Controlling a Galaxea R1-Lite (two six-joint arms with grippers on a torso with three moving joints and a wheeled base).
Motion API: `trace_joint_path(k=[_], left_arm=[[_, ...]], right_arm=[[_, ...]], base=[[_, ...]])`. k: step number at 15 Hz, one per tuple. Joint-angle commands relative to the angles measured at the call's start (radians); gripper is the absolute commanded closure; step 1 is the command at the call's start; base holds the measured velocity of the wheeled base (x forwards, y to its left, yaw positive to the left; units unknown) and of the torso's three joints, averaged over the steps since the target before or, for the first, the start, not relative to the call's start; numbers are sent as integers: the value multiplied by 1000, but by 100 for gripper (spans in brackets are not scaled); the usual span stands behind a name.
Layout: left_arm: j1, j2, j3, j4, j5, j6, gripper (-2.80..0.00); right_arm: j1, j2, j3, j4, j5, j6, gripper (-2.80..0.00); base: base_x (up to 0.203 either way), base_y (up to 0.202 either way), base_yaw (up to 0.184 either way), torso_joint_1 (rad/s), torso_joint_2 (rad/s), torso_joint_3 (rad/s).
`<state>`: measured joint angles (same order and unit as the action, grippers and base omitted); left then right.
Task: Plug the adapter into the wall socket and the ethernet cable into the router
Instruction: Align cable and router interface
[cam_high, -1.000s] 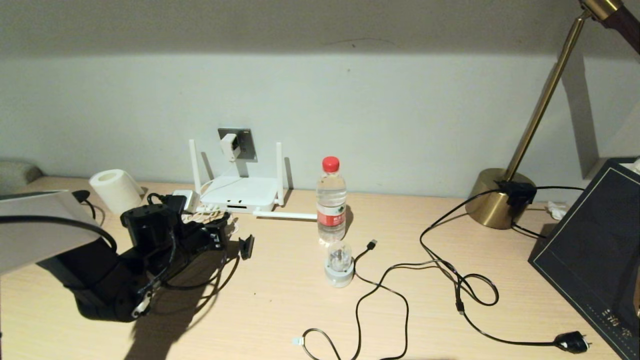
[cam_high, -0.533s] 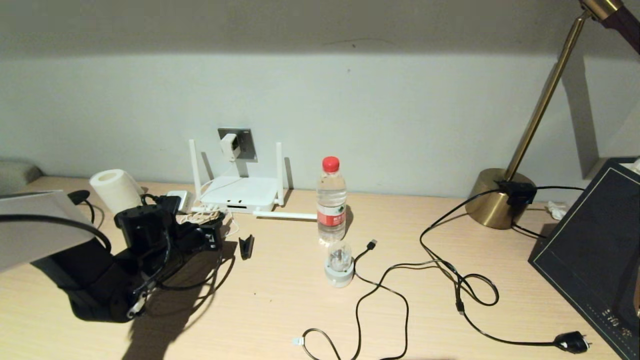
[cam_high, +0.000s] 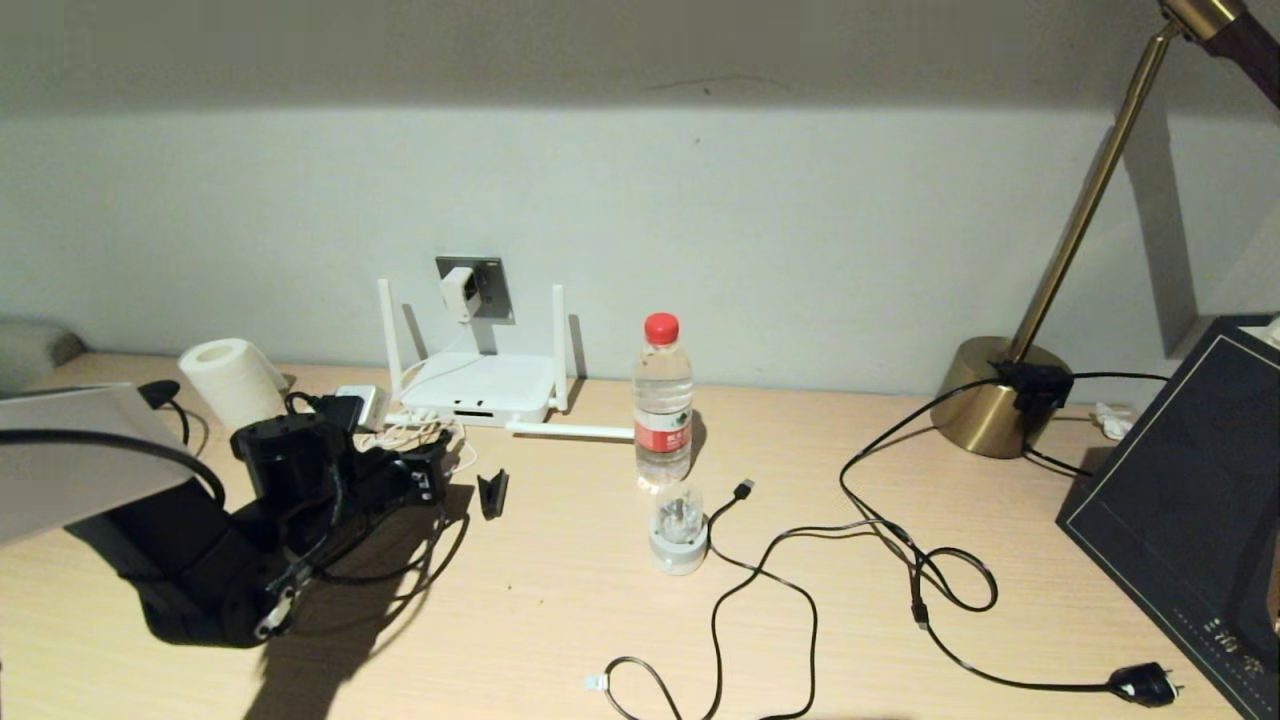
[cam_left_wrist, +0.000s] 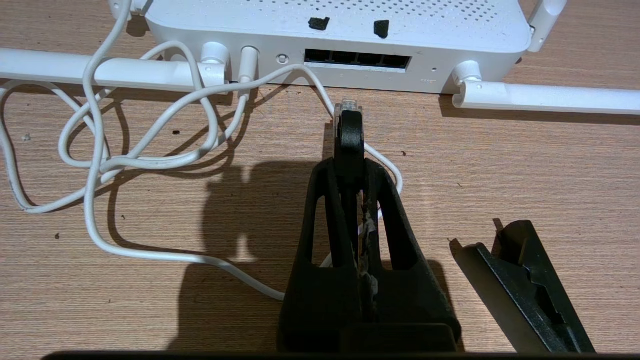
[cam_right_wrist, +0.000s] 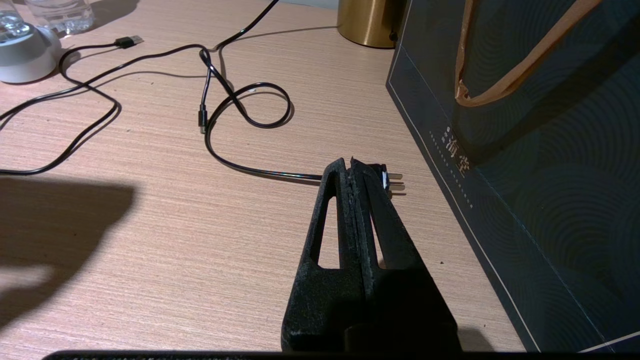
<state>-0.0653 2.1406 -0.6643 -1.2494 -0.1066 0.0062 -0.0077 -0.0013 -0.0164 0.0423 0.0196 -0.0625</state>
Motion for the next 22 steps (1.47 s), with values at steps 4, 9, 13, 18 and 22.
trace_joint_path(k=[4, 9, 13, 18, 22], left_arm=[[2, 1, -13, -5, -13, 1, 0], [5, 3, -36, -2, -15, 0, 0], [5, 10, -60, 2, -15, 0, 0], [21, 30, -88, 13, -16, 0, 0], [25, 43, -95, 13, -18, -2, 0]], right_arm=[[0, 1, 1, 1, 0, 0, 0], [0, 1, 0, 1, 0, 0, 0], [0, 1, 0, 1, 0, 0, 0], [0, 1, 1, 1, 0, 0, 0], [0, 1, 0, 1, 0, -1, 0]], base=[[0, 0, 0, 0, 0, 0], [0, 0, 0, 0, 0, 0], [0, 0, 0, 0, 0, 0], [0, 0, 0, 0, 0, 0], [0, 0, 0, 0, 0, 0]])
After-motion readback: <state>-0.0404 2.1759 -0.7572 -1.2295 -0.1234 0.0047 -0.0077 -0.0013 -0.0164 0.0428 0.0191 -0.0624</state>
